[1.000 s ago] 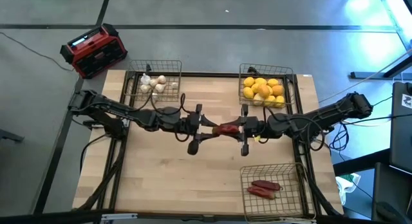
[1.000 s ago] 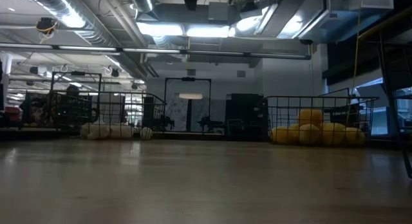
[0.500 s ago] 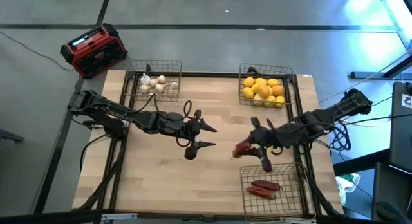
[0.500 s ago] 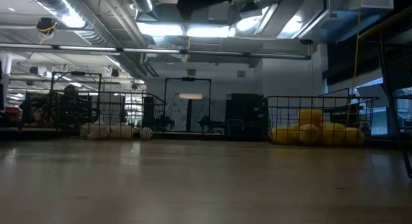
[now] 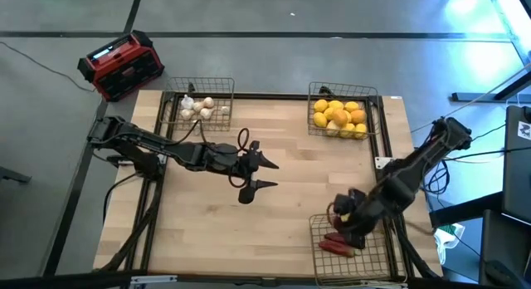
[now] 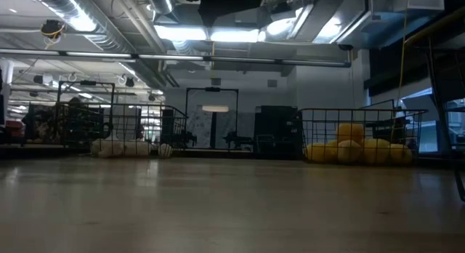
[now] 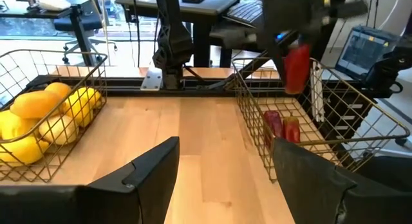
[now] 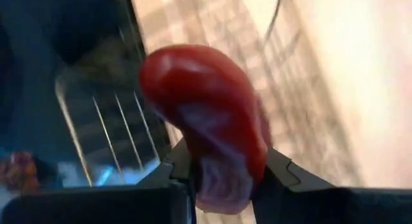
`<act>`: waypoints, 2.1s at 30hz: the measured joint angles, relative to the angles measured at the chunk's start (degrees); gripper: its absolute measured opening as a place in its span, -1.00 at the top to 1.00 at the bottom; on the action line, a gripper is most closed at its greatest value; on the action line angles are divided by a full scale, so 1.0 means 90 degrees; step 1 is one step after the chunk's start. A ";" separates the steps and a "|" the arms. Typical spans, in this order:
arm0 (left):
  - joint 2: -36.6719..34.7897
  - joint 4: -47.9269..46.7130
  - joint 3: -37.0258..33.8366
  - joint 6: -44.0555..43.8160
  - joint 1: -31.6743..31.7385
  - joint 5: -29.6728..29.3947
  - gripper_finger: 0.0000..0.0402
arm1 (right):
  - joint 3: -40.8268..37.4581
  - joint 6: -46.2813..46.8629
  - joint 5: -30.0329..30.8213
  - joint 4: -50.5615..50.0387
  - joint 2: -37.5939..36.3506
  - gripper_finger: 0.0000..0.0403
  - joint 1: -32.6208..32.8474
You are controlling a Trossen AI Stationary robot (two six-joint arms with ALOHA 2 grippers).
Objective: Sort produce into baskets
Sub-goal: Put the red chili pepper into the bottom wire basket, then return to Home Position
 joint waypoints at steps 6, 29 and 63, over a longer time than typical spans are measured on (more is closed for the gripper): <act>0.0000 0.0002 0.0000 -0.0017 0.0023 0.0007 -0.22 | -0.0350 0.0547 -0.0428 0.0022 0.0417 0.56 0.0542; 0.0000 -0.0017 0.0000 -0.0042 0.0041 0.0007 -0.22 | -0.0928 0.0316 0.0040 -0.0134 0.1468 0.30 0.0897; -0.2914 -0.2264 -0.0497 0.0805 0.0596 -0.0187 0.50 | 0.0482 -0.3380 0.2250 -0.0306 -0.0727 0.74 -0.0971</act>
